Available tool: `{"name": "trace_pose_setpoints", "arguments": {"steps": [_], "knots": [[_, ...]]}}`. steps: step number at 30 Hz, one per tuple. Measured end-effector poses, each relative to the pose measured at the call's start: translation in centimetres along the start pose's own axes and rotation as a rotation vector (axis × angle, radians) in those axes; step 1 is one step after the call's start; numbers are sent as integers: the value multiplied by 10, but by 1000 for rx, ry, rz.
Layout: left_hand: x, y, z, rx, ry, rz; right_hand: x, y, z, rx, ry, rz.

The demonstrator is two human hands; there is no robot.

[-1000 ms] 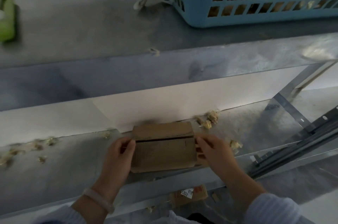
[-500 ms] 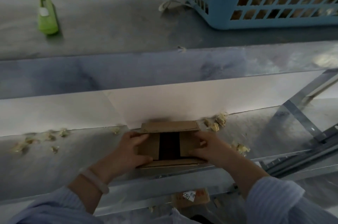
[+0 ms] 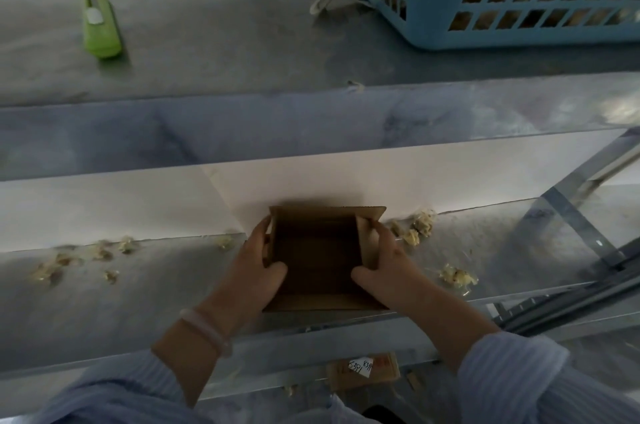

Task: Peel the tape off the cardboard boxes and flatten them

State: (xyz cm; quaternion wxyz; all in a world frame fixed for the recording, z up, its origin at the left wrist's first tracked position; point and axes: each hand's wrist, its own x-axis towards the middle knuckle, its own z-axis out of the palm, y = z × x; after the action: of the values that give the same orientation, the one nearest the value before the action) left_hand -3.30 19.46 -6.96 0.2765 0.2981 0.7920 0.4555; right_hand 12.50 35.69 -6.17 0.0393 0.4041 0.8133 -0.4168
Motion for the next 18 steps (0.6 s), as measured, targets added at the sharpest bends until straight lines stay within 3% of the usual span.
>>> {"name": "trace_pose_setpoints", "arguments": {"steps": [2, 7, 11, 14, 18], "knots": [[-11, 7, -13, -127, 2, 23, -5, 5, -11, 262, -17, -4], [-38, 6, -40, -48, -113, 123, -11, 17, -34, 860, 14, -17], [-55, -15, -48, 250, -228, 217, -13, 28, -45, 1253, -238, -4], [-56, -31, -51, 454, -271, 362, -12, 25, -43, 1234, -303, 97], [-50, -52, -48, 587, -377, 405, -5, 38, -24, 974, -114, 282]]}}
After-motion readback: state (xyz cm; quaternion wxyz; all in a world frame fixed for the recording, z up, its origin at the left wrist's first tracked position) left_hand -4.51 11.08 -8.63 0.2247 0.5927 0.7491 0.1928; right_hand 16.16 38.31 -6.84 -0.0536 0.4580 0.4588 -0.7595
